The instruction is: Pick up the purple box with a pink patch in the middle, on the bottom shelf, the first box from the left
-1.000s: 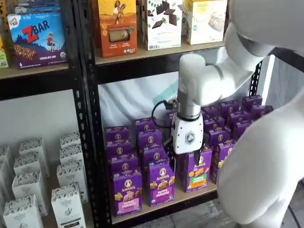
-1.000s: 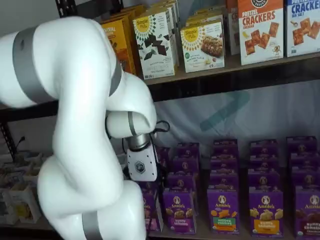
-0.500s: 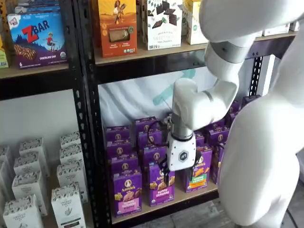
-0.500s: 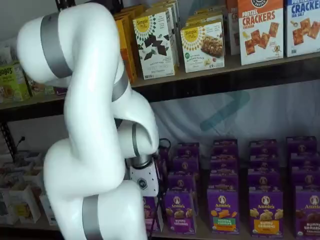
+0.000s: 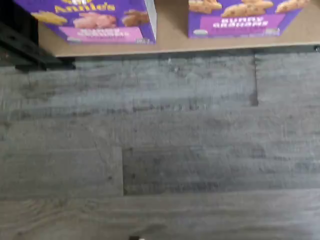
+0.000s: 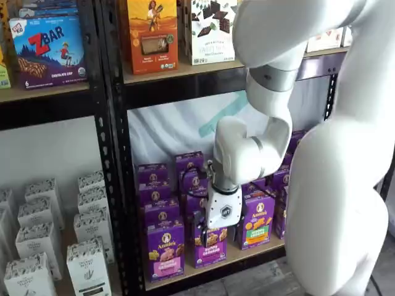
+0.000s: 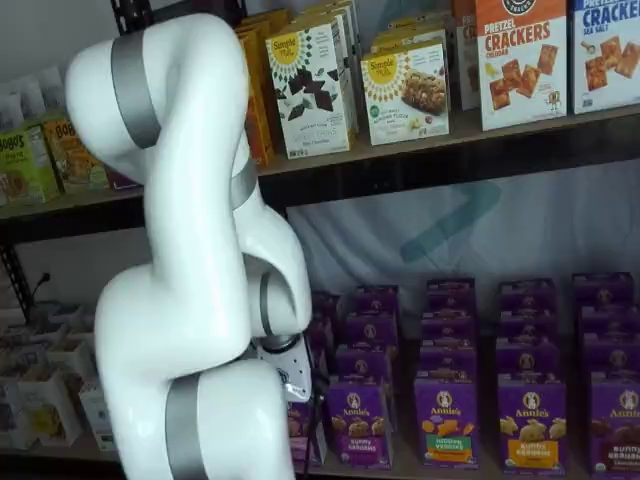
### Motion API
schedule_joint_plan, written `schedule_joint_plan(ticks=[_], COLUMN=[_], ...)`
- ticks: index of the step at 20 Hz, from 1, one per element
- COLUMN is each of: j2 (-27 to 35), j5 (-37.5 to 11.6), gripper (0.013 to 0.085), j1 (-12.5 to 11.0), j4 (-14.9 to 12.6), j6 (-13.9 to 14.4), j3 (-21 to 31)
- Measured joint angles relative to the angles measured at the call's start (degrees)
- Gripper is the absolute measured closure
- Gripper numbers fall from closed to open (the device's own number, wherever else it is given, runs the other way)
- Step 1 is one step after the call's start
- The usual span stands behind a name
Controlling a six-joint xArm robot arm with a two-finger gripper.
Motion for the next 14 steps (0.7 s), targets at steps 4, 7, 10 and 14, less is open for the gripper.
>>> schedule_joint_plan(ticks=[4, 7, 10, 14], j2=[4.9, 8.9, 12.1, 15.8], j5=[-1.5, -2.0, -1.3, -1.0], gripper=[0.013, 0.013, 0.013, 0.013], j1=[0.4, 0.4, 0.2, -0.3], j4=[-1.7, -4.8, -7.5, -8.9], j6=[2.0, 4.9, 7.4, 8.4], j3=[-3.9, -7.3, -10.6, -14.7])
